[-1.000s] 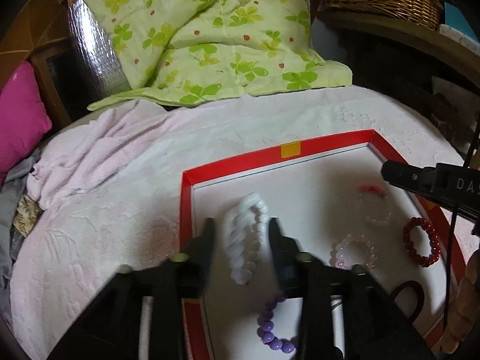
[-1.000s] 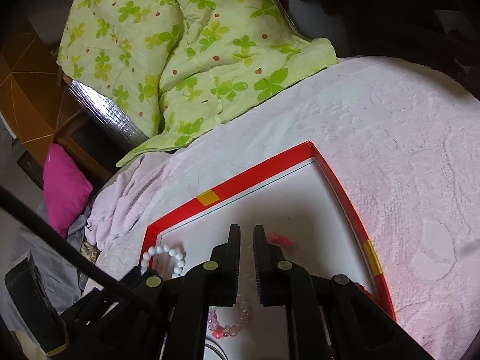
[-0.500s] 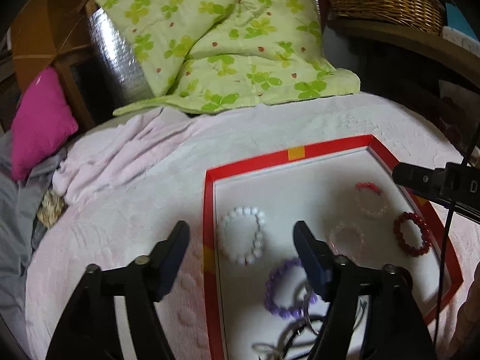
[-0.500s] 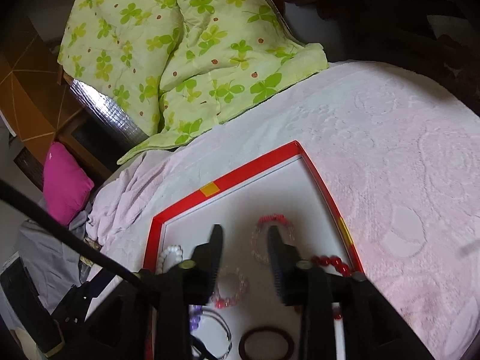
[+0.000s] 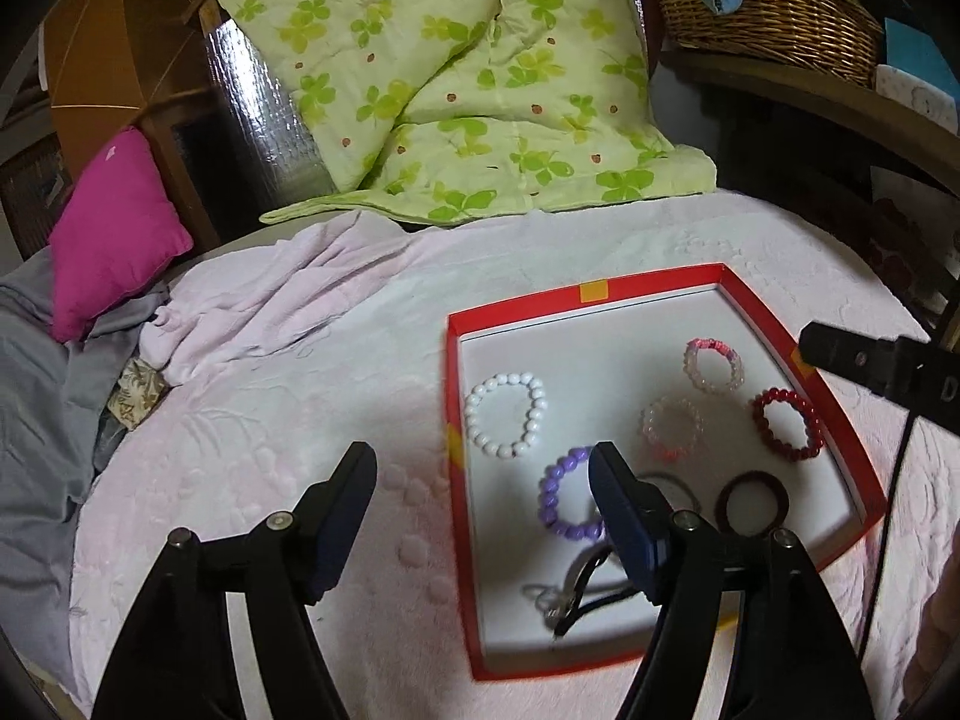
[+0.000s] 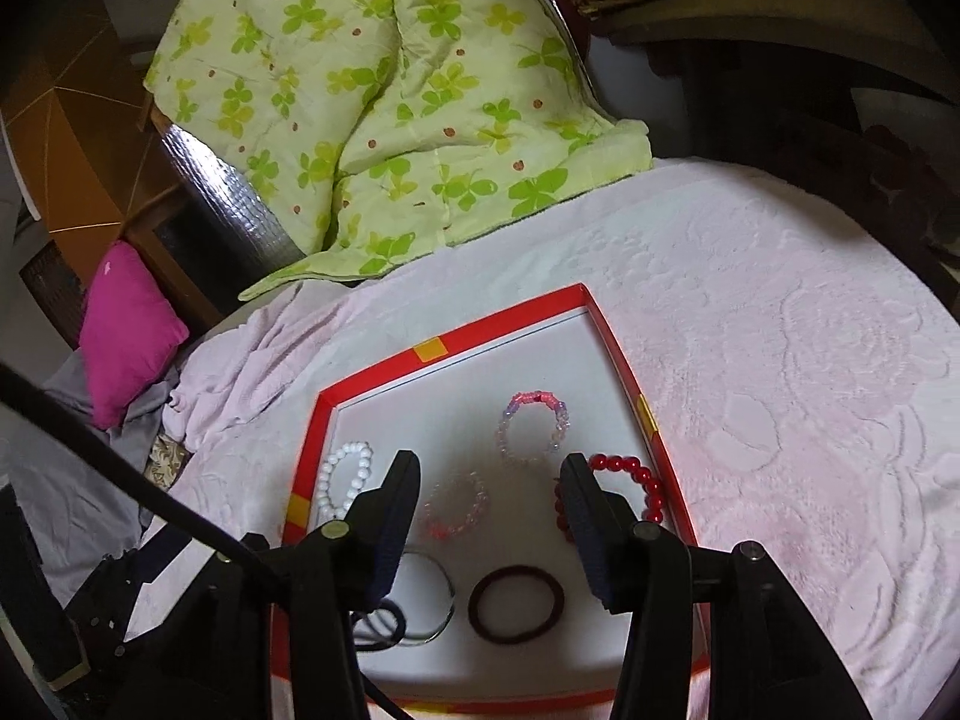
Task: Organize jewelry
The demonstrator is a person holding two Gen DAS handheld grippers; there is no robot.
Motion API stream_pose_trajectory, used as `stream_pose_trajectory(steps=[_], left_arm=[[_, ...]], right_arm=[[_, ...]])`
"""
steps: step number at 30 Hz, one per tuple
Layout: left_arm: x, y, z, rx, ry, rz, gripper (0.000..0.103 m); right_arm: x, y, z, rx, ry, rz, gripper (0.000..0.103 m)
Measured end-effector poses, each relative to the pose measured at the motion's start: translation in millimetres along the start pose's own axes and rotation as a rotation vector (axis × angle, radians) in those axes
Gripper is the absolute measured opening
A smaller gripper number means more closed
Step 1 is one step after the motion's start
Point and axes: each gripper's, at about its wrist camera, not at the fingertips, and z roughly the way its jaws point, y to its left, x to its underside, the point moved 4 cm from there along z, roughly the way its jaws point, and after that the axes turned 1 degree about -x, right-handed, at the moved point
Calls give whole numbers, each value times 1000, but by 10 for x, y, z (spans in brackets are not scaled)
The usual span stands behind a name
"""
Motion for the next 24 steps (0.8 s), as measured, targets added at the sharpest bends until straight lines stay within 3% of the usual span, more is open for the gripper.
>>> stream_pose_trajectory(steps=[14, 24], left_arm=[[103, 252, -573, -21, -47, -50, 74], [399, 417, -961, -21, -50, -90, 74]], right_arm=[[227, 388, -660, -28, -58, -119, 54], [536, 471, -1184, -30, -106, -168, 55]])
